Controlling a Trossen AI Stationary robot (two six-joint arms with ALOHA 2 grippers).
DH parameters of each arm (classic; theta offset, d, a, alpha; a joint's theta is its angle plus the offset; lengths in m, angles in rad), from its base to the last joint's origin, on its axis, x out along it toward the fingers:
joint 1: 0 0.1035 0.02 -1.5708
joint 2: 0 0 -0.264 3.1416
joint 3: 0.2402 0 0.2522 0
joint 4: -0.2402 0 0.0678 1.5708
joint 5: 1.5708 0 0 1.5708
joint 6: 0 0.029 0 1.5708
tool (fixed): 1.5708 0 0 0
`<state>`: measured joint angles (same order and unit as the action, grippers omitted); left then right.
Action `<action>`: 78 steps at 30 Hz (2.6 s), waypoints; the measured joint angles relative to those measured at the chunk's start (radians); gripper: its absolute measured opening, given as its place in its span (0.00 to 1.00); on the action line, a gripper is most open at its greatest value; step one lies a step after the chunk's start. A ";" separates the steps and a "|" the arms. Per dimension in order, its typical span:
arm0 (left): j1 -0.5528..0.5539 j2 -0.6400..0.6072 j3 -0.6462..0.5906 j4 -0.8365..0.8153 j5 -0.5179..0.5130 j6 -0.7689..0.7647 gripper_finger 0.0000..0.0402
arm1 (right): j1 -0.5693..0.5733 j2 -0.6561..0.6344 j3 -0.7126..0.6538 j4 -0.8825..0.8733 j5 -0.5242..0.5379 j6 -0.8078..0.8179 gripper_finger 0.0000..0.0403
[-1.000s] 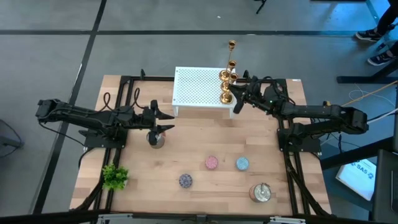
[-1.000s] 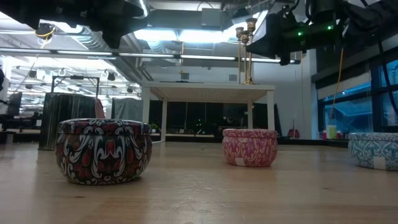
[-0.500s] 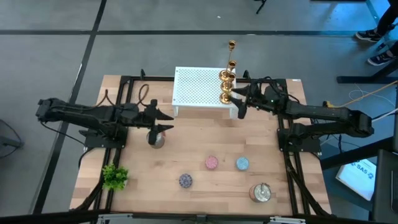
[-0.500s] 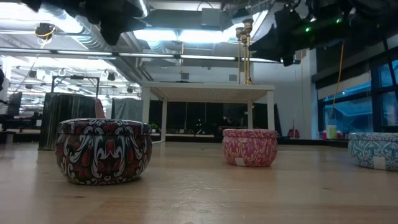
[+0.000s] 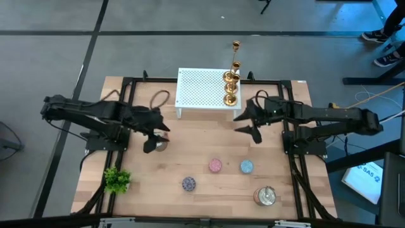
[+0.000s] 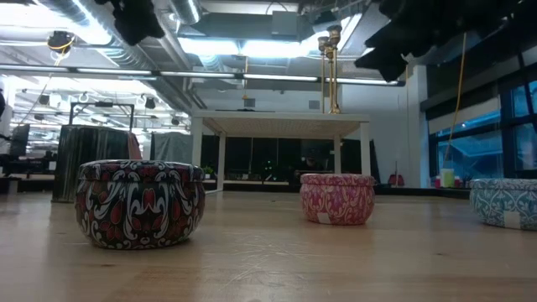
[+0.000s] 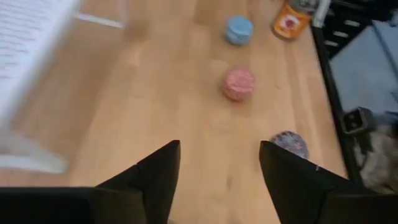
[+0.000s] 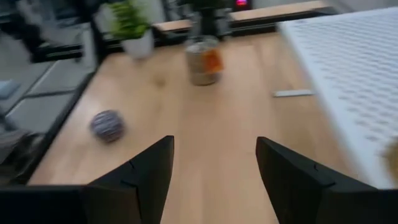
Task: Pick & Place candle stick holders
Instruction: Put the small red scented candle on the shelf
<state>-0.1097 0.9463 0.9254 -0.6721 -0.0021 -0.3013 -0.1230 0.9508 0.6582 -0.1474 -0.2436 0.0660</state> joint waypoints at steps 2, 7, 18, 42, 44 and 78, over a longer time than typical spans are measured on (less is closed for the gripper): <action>0.000 0.060 -0.002 0.034 0.057 0.001 0.59 | 0.020 0.000 0.000 0.001 -0.005 -0.004 0.58; -0.009 0.232 -0.002 0.107 0.211 0.078 0.67 | 0.051 0.000 0.000 0.001 -0.004 0.002 0.58; -0.173 0.552 0.041 0.280 0.330 0.218 0.72 | 0.142 0.059 0.000 0.087 -0.003 0.050 0.58; -0.291 0.873 0.321 0.209 0.131 0.352 0.72 | 0.319 0.211 0.001 0.247 0.156 0.087 0.58; -0.287 0.873 0.321 0.211 0.137 0.348 0.72 | 0.327 0.223 0.001 0.244 0.189 0.097 0.58; -0.367 0.944 0.321 0.177 0.037 0.350 0.85 | 0.343 0.246 0.001 0.307 0.217 0.102 0.57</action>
<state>-0.4765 1.8901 1.2461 -0.4947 0.0348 0.0484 0.2199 1.1970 0.6590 0.1596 -0.0265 0.1684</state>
